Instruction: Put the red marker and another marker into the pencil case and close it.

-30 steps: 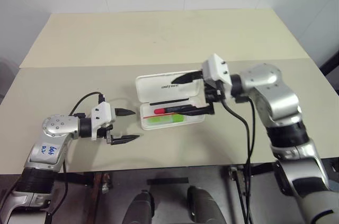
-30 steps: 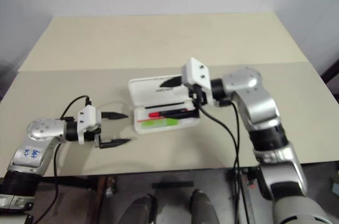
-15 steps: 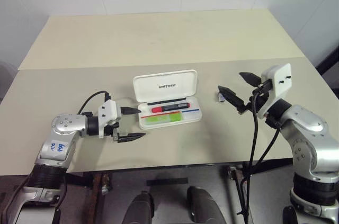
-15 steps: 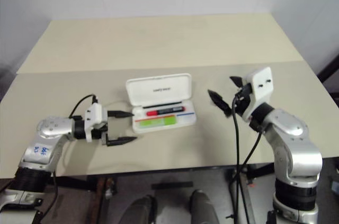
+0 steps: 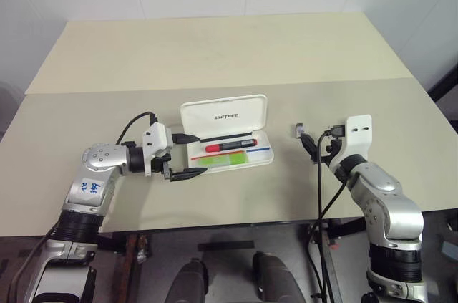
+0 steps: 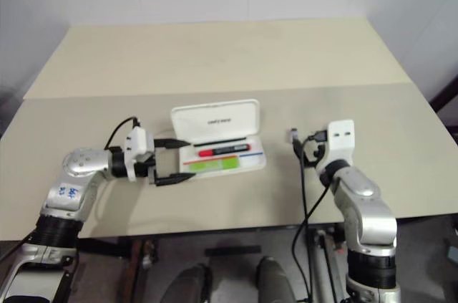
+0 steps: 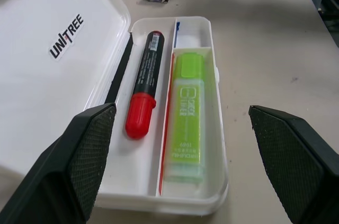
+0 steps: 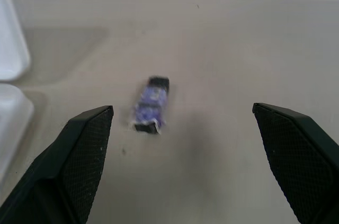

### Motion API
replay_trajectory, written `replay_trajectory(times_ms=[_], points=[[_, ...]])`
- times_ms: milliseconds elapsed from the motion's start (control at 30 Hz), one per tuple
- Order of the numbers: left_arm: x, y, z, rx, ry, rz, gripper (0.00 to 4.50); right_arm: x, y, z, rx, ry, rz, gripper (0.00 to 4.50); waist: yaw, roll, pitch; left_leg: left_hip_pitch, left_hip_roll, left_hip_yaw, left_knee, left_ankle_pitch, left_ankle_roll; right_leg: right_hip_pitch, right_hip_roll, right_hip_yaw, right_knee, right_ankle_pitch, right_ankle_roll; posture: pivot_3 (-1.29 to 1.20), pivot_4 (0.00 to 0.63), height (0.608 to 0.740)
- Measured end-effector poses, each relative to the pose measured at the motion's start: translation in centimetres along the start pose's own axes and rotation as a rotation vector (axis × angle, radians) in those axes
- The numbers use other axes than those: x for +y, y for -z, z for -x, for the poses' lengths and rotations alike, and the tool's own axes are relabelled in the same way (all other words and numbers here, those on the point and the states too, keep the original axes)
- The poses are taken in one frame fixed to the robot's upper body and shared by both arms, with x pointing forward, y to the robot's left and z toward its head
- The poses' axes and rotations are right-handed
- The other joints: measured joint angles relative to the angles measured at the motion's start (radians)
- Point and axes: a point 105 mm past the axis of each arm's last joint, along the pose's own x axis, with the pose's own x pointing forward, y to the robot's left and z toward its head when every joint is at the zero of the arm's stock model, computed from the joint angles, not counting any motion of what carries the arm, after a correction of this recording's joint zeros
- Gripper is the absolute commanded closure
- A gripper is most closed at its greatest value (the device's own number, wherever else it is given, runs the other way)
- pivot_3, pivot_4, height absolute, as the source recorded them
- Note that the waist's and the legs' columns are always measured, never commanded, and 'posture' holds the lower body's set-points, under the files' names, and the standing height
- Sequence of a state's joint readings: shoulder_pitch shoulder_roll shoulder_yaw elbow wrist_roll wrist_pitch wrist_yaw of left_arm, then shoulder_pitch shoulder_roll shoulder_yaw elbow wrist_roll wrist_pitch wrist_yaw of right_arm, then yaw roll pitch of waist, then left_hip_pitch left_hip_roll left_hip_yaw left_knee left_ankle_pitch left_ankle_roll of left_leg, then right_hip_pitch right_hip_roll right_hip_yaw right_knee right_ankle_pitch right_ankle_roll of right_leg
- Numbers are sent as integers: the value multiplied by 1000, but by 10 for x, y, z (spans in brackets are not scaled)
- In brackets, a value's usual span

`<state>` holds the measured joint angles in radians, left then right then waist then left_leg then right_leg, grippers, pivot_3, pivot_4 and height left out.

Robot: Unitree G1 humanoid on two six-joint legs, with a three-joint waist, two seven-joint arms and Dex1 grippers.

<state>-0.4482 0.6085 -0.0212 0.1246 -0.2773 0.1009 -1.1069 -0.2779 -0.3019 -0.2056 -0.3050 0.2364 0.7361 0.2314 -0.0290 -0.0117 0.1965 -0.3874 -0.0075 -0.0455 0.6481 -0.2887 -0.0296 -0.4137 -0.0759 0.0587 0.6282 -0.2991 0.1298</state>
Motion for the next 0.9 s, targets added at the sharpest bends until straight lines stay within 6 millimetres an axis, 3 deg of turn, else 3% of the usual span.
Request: replay_trajectory(times_ms=[433,600,700,900], points=[[-1,-6,-6,-23,-21,1,228,13,12,-28,18,-27,20,49,-1,0,0,0,0,1,0,0,0,0,0,0,0,0,0,0,150,740],[-1,-7,-6,-25,-28,-2,228,7,18,-42,23,15,55,49,-1,0,0,0,0,1,1,0,0,1,0,0,1,1,0,0,150,740],[-1,-9,-6,-29,-29,-11,228,5,17,-49,10,32,45,699,-1,-1,0,1,0,1,2,2,0,2,0,0,0,2,0,0,150,740],[-3,-8,-6,-30,-31,-9,228,16,19,-56,-4,16,30,2820,-1,-1,-1,2,0,1,1,5,1,2,1,0,0,6,-1,0,150,740]])
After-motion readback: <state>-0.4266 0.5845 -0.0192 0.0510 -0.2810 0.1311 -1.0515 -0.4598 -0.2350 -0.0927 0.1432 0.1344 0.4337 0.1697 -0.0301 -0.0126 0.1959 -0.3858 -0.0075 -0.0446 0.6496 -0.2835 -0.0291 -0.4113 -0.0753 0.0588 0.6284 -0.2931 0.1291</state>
